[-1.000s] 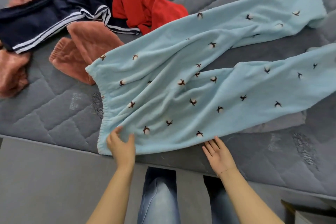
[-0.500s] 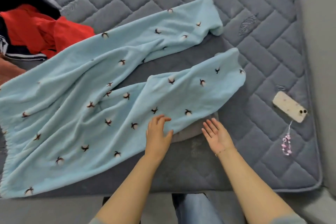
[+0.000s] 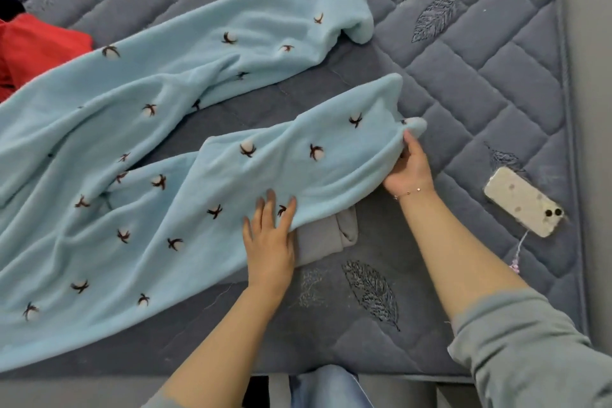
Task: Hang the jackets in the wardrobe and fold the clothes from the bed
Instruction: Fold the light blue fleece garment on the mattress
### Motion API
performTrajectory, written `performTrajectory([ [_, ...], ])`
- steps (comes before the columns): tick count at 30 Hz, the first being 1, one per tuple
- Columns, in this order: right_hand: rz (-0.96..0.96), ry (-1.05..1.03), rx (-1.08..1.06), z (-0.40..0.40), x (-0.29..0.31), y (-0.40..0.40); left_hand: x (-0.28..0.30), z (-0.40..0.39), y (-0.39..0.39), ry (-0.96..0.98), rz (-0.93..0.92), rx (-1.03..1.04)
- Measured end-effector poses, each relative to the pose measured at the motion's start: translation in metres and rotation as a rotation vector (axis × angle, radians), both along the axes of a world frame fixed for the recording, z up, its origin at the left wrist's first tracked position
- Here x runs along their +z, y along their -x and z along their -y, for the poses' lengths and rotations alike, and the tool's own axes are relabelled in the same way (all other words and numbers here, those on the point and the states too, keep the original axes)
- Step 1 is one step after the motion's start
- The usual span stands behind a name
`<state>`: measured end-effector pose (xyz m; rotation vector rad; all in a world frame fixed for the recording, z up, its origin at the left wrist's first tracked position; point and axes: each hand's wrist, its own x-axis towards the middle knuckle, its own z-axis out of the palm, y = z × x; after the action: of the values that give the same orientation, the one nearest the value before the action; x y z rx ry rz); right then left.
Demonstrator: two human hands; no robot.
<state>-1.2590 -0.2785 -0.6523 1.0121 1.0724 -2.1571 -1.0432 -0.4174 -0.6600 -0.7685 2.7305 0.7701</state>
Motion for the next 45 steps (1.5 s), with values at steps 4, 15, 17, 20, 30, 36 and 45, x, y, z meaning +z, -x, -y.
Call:
performTrajectory([
  [4, -0.134, -0.162, -0.141, -0.035, 0.034, 0.006, 0.028, -0.005, -0.016, -0.219, -0.167, -0.154],
  [15, 0.037, -0.727, 0.164, -0.159, -0.022, -0.062, 0.04, -0.029, 0.032, -0.251, -0.006, -0.386],
  [17, -0.002, -0.71, 0.174, -0.161, -0.028, -0.053, 0.041, -0.032, 0.071, -0.172, -0.113, -0.355],
  [20, -0.068, -0.768, 0.318, -0.155, -0.034, -0.041, 0.038, -0.033, 0.133, -0.037, -0.063, -0.309],
  [30, -0.203, -1.161, 0.363, -0.185, -0.026, -0.025, 0.011, -0.025, 0.222, -0.217, 0.106, -0.234],
  [36, -0.289, -1.474, 0.617, -0.152, -0.019, -0.018, -0.009, -0.025, 0.227, -0.183, 0.198, -0.235],
  [45, -0.649, -0.916, 0.743, 0.007, 0.011, 0.052, 0.023, 0.1, 0.241, -0.272, -0.192, 0.017],
])
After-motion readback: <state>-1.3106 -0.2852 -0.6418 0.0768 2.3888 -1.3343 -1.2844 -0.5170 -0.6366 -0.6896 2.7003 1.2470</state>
